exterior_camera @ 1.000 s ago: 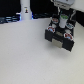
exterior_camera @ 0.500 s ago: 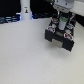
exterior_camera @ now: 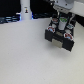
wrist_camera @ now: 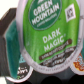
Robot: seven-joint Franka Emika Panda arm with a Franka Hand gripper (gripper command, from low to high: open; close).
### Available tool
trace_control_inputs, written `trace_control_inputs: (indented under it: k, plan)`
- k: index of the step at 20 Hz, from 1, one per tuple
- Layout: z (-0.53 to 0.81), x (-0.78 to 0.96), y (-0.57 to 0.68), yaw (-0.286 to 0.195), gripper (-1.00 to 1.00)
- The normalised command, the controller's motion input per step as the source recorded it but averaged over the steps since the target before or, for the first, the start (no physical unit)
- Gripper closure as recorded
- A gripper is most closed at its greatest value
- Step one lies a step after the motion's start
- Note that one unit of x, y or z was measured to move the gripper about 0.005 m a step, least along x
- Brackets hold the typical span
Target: Open the kcup holder, insert the kcup into the holder, and close the kcup holder
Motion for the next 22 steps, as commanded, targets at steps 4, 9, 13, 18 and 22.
trace_control_inputs:
  k: [4, 9, 13, 18, 22]
  plan:
    - [-0.26, -0.18, -0.10, 0.000, 1.00]
    - [-0.14, -0.13, -0.08, 0.000, 1.00]
    - [-0.02, 0.00, -0.05, -0.002, 1.00]
    - [-0.21, 0.03, 0.02, 0.015, 1.00]
    - [-0.15, 0.01, 0.04, 0.022, 1.00]
